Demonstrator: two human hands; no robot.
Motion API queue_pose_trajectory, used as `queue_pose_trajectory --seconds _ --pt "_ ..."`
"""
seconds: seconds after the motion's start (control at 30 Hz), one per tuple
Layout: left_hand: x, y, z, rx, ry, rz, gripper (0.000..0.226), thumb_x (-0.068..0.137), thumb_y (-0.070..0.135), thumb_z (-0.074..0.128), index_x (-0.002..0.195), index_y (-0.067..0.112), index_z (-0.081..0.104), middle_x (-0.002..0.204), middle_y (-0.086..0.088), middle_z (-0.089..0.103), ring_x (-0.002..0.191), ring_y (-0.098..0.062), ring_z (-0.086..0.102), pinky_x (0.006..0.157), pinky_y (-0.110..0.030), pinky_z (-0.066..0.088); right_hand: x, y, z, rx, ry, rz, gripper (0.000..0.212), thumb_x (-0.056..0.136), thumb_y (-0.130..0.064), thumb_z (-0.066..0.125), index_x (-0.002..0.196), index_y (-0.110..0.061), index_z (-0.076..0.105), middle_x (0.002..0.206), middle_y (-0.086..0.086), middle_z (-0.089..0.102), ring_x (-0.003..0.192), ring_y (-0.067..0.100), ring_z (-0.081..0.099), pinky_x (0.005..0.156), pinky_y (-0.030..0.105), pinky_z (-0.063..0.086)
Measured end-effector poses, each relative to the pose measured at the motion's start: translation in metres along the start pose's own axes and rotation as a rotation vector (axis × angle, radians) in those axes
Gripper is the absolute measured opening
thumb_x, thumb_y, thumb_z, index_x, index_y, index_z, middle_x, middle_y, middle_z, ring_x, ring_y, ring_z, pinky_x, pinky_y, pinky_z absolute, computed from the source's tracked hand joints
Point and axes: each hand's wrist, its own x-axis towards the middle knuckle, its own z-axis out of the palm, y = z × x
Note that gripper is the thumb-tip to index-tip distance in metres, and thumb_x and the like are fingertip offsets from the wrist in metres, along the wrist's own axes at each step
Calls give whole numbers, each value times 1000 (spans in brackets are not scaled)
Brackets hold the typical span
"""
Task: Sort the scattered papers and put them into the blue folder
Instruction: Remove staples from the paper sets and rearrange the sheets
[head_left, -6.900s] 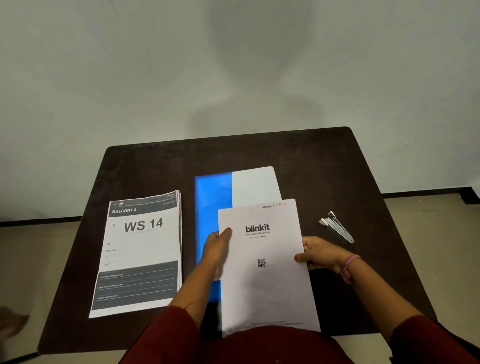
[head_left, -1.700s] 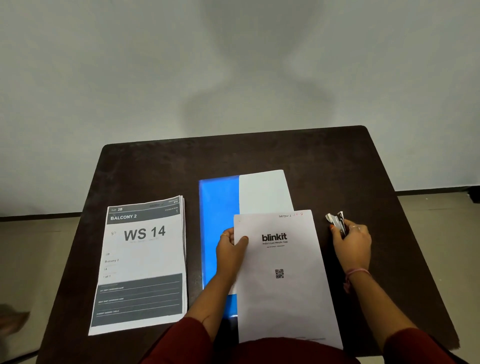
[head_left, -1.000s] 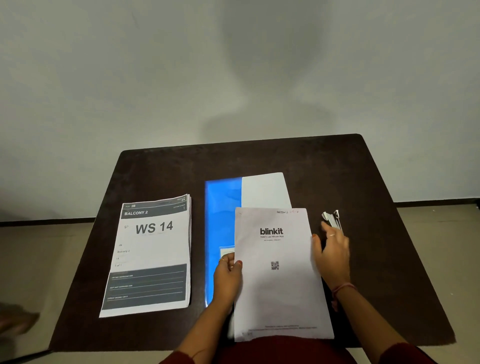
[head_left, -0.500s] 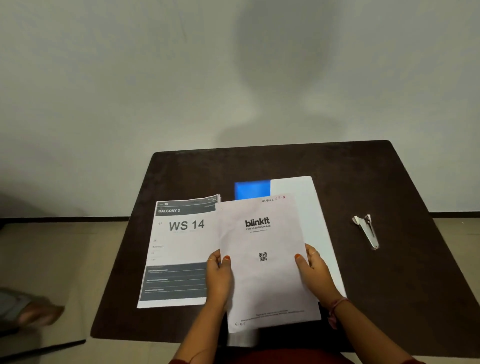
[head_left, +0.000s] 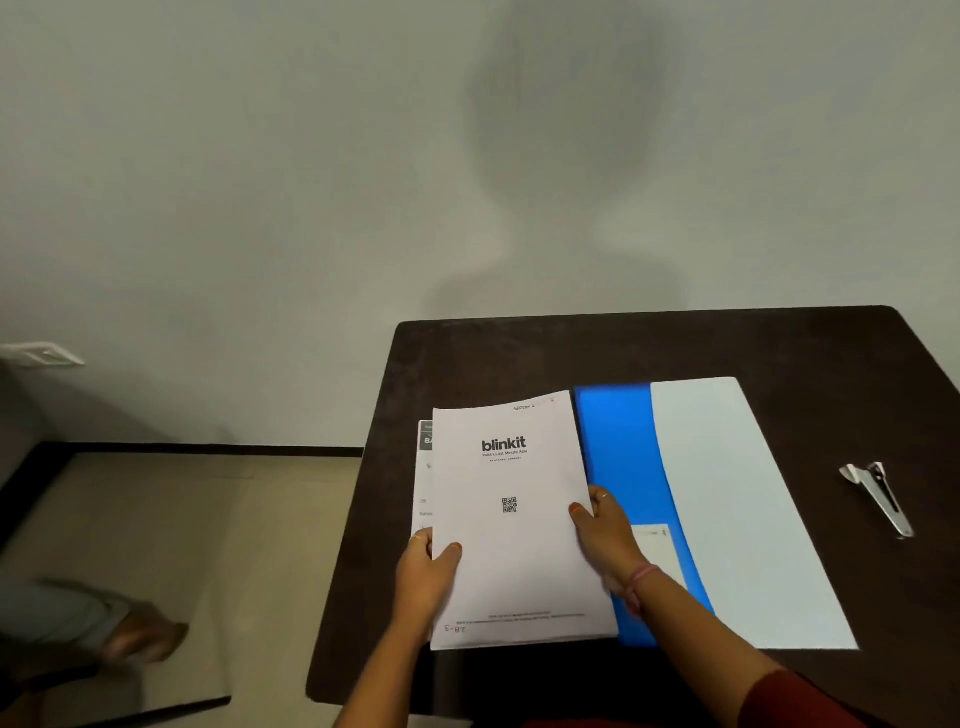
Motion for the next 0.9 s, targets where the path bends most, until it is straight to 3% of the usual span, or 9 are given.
queue_pose_trajectory --seconds 0.17,0.33,0.4,0.5,0.6,0.7,0.9 --pt "32 -13 -27 202 -14 22 19 86 16 62 104 13 56 114 -6 60 93 -17 58 81 -30 49 3 -15 43 -35 61 2 29 93 -8 50 122 -7 53 120 10 62 102 24 59 88 29 47" --pt "51 -21 -41 449 -80 -49 41 85 24 65 121 10 53 128 -10 40 108 -23 52 91 -29 44 0 -18 60 -208 124 27 34 87 -2 53 121 -2 51 119 12 60 107 30 59 88 27 47" --pt "56 -23 -44 503 -87 -59 49 84 28 68 126 11 50 132 -11 37 115 -26 49 95 -32 44 0 -16 63 -320 141 19 37 84 -8 58 120 -3 52 124 14 56 109 31 56 94 33 48" --pt "62 -25 -45 411 -113 -55 57 79 26 71 128 6 47 131 -12 40 112 -26 52 94 -33 46 -3 -15 64 -548 159 53 54 84 -22 60 132 -6 42 136 14 39 123 32 40 101 38 39" --pt "68 -26 -42 242 -112 -69 57 72 23 73 120 0 52 115 -8 58 93 -21 60 86 -35 53 -6 -14 64 -647 199 90 66 84 -34 62 137 -5 34 139 14 30 127 32 33 101 40 37" --pt "71 -20 -37 148 -106 -113 31 81 14 70 104 6 51 100 -6 60 90 -22 60 81 -35 53 -2 -11 62 -542 191 89 78 81 -38 68 140 -2 32 139 16 31 125 33 38 102 38 37" --pt "80 -15 -30 82 -139 -196 36 82 15 69 111 3 53 107 -10 61 95 -26 60 78 -34 51 -2 -13 61 -407 226 83 70 73 -36 77 126 -5 44 127 13 40 106 27 51 88 32 45"
